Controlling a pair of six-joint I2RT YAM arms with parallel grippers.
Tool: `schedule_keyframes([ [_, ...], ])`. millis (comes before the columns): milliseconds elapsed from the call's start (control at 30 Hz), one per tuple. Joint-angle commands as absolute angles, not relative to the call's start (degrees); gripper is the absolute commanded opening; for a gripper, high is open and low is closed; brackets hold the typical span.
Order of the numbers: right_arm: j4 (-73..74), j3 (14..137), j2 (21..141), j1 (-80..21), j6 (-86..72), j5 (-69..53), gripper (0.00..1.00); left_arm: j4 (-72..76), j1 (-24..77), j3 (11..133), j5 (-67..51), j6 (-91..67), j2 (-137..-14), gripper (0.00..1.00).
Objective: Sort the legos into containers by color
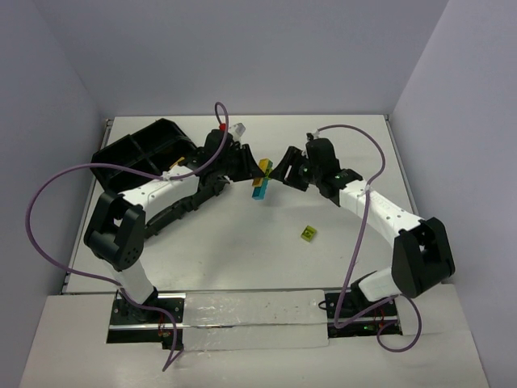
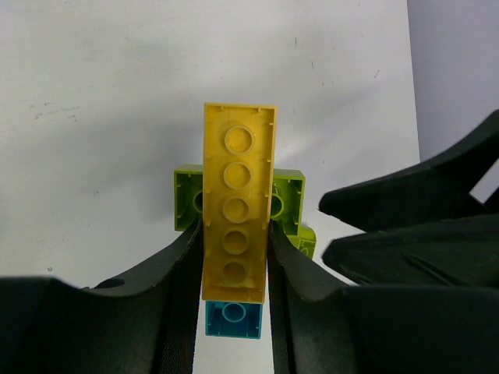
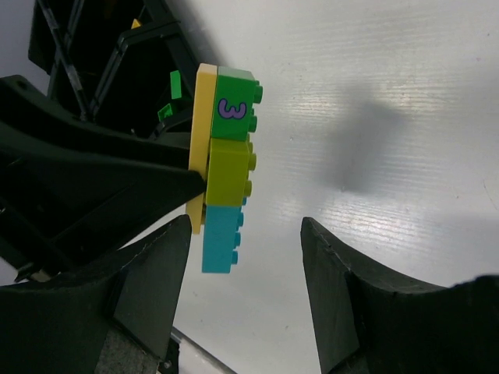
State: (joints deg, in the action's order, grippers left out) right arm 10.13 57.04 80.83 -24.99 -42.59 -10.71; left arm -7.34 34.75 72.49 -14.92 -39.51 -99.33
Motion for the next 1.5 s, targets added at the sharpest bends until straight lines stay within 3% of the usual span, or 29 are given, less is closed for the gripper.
schedule_keyframes([
  [0,6.1,60.9,83.1,-25.5,-42.7,-12.4,0.65,-7.3,35.2,74.2,-14.8,-38.1,-95.6,0.0],
  [400,2.6,61.1,86.9,-25.5,-44.8,-14.6,0.57,-7.8,35.2,74.6,-16.1,-37.8,-94.9,0.0],
  [600,0.5,59.5,87.4,-25.5,-46.5,-15.6,0.33,-7.9,35.2,74.4,-16.1,-37.8,-95.2,0.0],
  [767,0.3,58.7,87.5,-25.4,-46.7,-15.4,0.05,-7.5,35.2,74.0,-16.3,-37.9,-95.8,0.0],
  [833,0.3,58.3,87.6,-25.4,-46.8,-15.1,0.01,-7.4,35.2,74.1,-16.2,-37.9,-96.0,0.0],
  [1300,8.3,54.3,87.6,-24.6,-43.7,-3.9,0.02,-9.8,35.1,74.8,-14.0,-36.2,-96.0,0.0],
  [1467,8.2,51.7,88.2,-24.5,-42.1,-4.1,0.16,-11.2,35.0,75.9,-14.8,-35.5,-97.0,0.0],
])
